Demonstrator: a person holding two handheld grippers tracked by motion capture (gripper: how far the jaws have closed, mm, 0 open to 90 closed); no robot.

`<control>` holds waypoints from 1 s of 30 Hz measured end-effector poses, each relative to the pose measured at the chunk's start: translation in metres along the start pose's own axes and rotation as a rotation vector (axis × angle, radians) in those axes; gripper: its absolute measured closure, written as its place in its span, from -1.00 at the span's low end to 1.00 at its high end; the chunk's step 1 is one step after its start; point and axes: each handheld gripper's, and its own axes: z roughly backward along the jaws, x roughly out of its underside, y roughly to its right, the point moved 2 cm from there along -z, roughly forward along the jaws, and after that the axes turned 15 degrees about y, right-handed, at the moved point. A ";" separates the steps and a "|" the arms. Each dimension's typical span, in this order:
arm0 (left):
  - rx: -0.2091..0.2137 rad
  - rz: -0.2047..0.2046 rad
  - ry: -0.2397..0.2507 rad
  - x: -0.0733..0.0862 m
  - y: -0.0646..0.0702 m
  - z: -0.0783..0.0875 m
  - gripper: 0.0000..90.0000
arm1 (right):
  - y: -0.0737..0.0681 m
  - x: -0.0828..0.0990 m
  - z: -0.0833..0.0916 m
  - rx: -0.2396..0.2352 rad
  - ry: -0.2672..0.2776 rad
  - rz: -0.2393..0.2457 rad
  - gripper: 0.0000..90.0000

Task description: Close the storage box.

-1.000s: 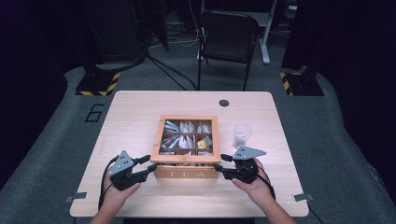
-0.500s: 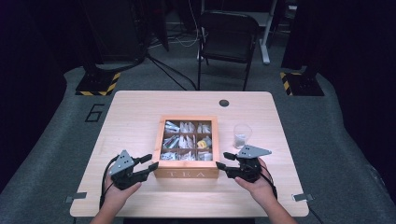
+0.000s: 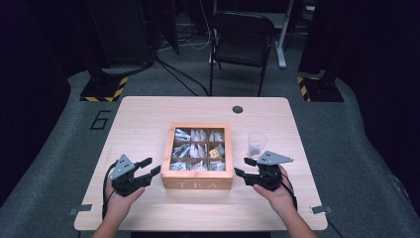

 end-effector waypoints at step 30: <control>-0.060 0.037 -0.050 0.022 -0.029 -0.003 0.11 | 0.007 0.019 0.002 0.038 -0.076 0.048 -0.06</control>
